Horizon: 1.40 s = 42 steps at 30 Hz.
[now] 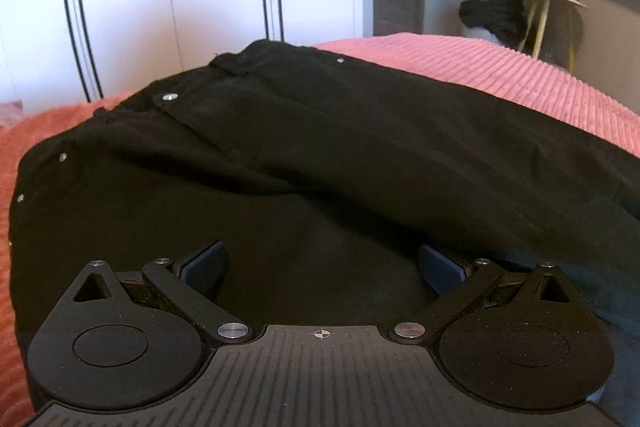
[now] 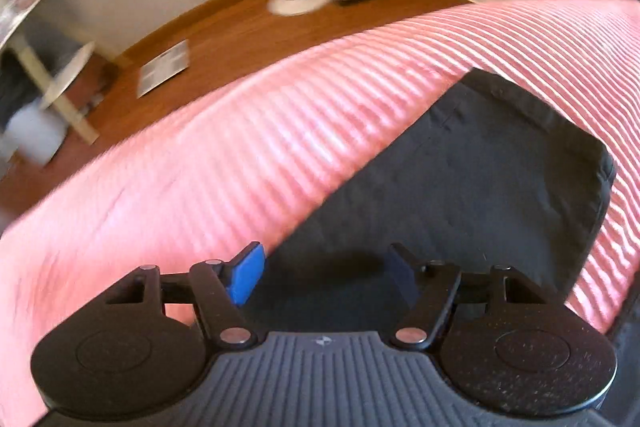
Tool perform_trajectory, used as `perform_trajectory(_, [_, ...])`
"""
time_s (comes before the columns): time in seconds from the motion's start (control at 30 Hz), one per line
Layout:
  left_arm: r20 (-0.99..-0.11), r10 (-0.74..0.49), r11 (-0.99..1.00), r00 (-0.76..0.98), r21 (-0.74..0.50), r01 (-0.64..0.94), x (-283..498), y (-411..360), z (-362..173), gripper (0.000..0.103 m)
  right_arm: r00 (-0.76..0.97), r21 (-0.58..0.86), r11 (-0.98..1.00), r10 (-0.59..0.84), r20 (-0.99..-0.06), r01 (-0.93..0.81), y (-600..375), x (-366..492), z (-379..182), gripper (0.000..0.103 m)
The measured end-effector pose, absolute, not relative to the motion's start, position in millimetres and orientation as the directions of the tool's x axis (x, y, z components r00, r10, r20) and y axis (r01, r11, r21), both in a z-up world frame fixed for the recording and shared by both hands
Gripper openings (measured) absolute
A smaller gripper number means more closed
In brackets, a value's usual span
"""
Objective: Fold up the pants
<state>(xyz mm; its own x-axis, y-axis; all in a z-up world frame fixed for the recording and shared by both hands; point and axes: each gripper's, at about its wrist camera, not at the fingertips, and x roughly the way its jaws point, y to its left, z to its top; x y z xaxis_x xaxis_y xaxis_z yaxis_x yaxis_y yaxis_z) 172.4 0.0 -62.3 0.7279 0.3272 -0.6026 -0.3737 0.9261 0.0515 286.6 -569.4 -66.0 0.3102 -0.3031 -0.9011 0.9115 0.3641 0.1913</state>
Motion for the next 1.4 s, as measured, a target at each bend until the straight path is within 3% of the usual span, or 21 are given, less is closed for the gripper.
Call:
perform_trajectory(0.13, [-0.607, 0.321, 0.924, 0.727, 0.031, -0.382, 178.4, -0.7, -61.6, 0.103, 0.239, 0.142, 0.31, -0.303, -0.923, 0.94, -586.0, 300.3, -87.0, 0.065])
perform_trajectory(0.23, [-0.611, 0.308, 0.924, 0.729, 0.012, -0.381, 179.8, 4.3, -61.8, 0.103, 0.216, 0.126, 0.279, -0.319, -0.923, 0.952, -586.8, 298.3, -93.2, 0.051])
perform_trajectory(0.3, [-0.613, 0.301, 0.925, 0.73, 0.001, -0.38, 179.9, 6.1, -63.4, 0.103, 0.24, 0.122, 0.333, -0.341, -0.909, 0.935, -578.6, 294.2, -89.6, 0.022])
perform_trajectory(0.37, [-0.613, 0.294, 0.925, 0.733, -0.01, -0.38, 180.2, 8.8, -64.1, 0.103, 0.308, 0.177, 0.368, -0.336, -0.89, 0.913, -568.6, 277.7, -81.5, 0.005])
perform_trajectory(0.4, [-0.614, 0.289, 0.925, 0.735, -0.017, -0.379, 180.1, 10.0, -64.1, 0.103, 0.35, 0.21, 0.384, -0.344, -0.871, 0.899, -563.5, 265.1, -74.3, 0.003])
perform_trajectory(0.6, [-0.595, 0.29, 0.918, 0.75, -0.049, -0.394, 171.7, 14.2, -52.5, 0.103, 0.618, 0.355, 0.558, -0.4, -0.677, 0.75, -491.6, 132.9, -17.8, 0.002])
perform_trajectory(0.67, [-0.553, 0.303, 0.916, 0.776, -0.056, -0.397, 163.8, 15.1, -42.0, 0.103, 0.676, 0.392, 0.591, -0.393, -0.623, 0.705, -458.9, 73.8, -12.6, 0.002])
perform_trajectory(0.77, [-0.443, 0.304, 0.922, 0.843, -0.083, -0.377, 145.1, 18.4, -14.8, 0.103, 0.689, 0.401, 0.605, -0.368, -0.624, 0.687, -424.8, 9.0, -36.7, 0.002])
perform_trajectory(0.83, [-0.401, 0.216, 0.945, 0.89, -0.145, -0.294, 138.8, 25.9, 1.1, 0.103, 0.671, 0.431, 0.569, -0.32, -0.669, 0.701, -419.1, -16.5, -70.4, 0.002])
perform_trajectory(0.9, [-0.436, 0.081, 0.951, 0.896, -0.235, -0.201, 146.6, 37.8, 9.5, 0.103, 0.666, 0.5, 0.491, -0.252, -0.703, 0.713, -426.4, -34.6, -104.2, 0.004])
perform_trajectory(1.0, [-0.49, -0.11, 0.92, 0.865, -0.38, -0.099, 175.2, 55.7, 18.5, 0.103, 0.722, 0.61, 0.401, -0.245, -0.647, 0.684, -432.7, -58.2, -124.3, 0.005])
perform_trajectory(1.07, [-0.508, -0.201, 0.893, 0.838, -0.447, -0.057, 204.8, 60.6, 25.2, 0.103, 0.739, 0.631, 0.395, -0.246, -0.628, 0.668, -436.1, -62.9, -122.2, 0.011])
perform_trajectory(1.2, [-0.585, -0.361, 0.799, 0.726, -0.595, -0.082, 274.2, 58.5, 12.1, 0.102, 0.775, 0.696, 0.342, -0.222, -0.592, 0.631, -441.8, -68.8, -122.7, 0.015])
perform_trajectory(1.23, [-0.621, -0.368, 0.783, 0.692, -0.609, -0.129, 292.1, 56.6, 2.4, 0.101, 0.785, 0.717, 0.322, -0.217, -0.58, 0.619, -444.8, -72.8, -123.7, 0.016])
perform_trajectory(1.3, [-0.66, -0.396, 0.756, 0.638, -0.629, -0.182, 316.6, 53.3, -12.9, 0.076, 0.794, 0.736, 0.296, -0.22, -0.567, 0.608, -449.9, -79.4, -126.3, 0.021])
perform_trajectory(1.4, [-0.719, -0.425, 0.752, 0.55, -0.619, -0.228, 342.1, 41.1, -36.1, 0.062, 0.797, 0.751, 0.269, -0.228, -0.559, 0.603, -455.7, -80.7, -130.4, 0.03])
